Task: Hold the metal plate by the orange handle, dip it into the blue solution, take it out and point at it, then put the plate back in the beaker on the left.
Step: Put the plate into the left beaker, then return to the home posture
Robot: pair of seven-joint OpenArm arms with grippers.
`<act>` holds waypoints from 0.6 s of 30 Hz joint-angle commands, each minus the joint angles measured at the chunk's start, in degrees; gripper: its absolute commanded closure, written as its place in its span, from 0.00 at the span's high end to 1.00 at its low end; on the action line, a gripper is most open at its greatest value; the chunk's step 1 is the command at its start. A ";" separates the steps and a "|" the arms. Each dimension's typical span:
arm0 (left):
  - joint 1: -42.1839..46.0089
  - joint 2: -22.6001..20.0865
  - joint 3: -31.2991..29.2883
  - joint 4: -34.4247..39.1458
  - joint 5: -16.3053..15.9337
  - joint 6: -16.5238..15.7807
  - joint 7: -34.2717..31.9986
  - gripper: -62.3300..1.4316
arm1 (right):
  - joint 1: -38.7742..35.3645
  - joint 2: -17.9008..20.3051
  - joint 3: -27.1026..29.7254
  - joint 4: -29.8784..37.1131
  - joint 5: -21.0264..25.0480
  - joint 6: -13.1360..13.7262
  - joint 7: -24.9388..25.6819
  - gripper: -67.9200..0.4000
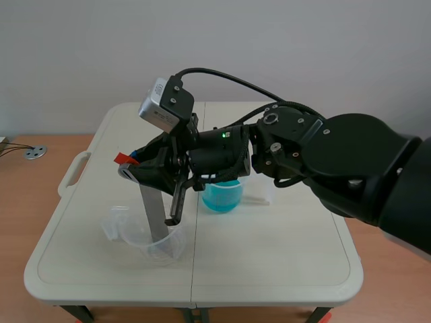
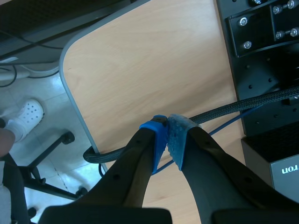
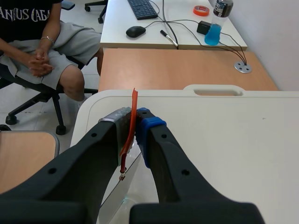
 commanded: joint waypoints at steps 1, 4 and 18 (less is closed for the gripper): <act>0.46 -0.02 0.11 0.59 -0.15 -0.48 -0.57 0.07 | 1.11 -0.50 0.31 0.52 -0.15 0.44 0.92 0.02; 0.46 -0.02 0.11 0.59 -0.15 -0.48 -0.55 0.07 | 0.74 -0.50 0.31 0.52 -1.62 0.44 0.76 0.02; 0.46 -0.02 0.11 0.59 -0.15 -0.48 -0.55 0.07 | 0.90 -0.48 0.31 0.52 -2.54 0.44 0.52 0.12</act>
